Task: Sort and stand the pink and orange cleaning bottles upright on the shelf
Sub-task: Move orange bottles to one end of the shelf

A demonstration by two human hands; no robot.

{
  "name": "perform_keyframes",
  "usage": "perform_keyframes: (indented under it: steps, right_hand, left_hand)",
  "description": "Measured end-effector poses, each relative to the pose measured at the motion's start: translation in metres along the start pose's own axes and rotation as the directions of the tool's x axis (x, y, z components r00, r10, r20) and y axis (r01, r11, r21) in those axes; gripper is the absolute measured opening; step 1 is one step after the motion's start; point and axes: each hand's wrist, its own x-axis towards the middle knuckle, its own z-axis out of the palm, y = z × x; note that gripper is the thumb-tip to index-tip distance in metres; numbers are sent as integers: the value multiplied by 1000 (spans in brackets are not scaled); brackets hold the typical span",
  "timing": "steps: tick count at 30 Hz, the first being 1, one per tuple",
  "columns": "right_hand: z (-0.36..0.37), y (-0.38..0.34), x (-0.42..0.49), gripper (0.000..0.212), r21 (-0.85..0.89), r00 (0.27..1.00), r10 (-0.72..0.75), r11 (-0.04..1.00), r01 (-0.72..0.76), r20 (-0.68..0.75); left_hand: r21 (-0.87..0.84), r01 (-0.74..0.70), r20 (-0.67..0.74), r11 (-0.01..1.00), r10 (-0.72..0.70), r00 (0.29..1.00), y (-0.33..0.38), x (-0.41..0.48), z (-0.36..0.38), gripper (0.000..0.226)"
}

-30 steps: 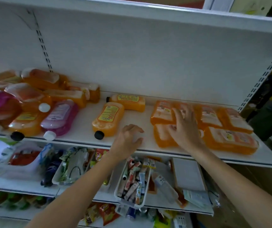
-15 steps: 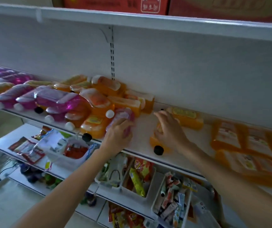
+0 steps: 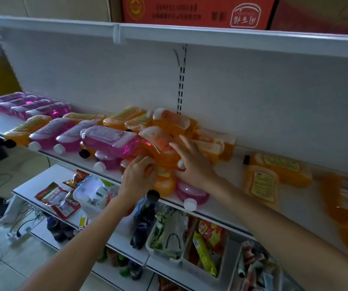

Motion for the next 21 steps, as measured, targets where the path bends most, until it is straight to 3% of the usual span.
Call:
perform_keyframes:
  steps: [7,10,14,21]
  right_hand:
    - [1,-8,9,77,42,999,17,999,-19,47]
    - [-16,-6,-2,65,163,997,14,987,0,-82]
    - [-40,-7,-12,44,364,973,84,931,0,-216]
    - [-60,-2,-26,34,544,900,235,839,3,-368]
  left_hand:
    - [12,-93,26,996,93,995,-4,14,-7,32]
    - [15,-52,-9,999,52,999,-6,20,-6,54]
    - [58,-141,-16,988,142,990,0,31,-1,75]
    - [-128,-132,158,983,152,976,21,48,-18,89]
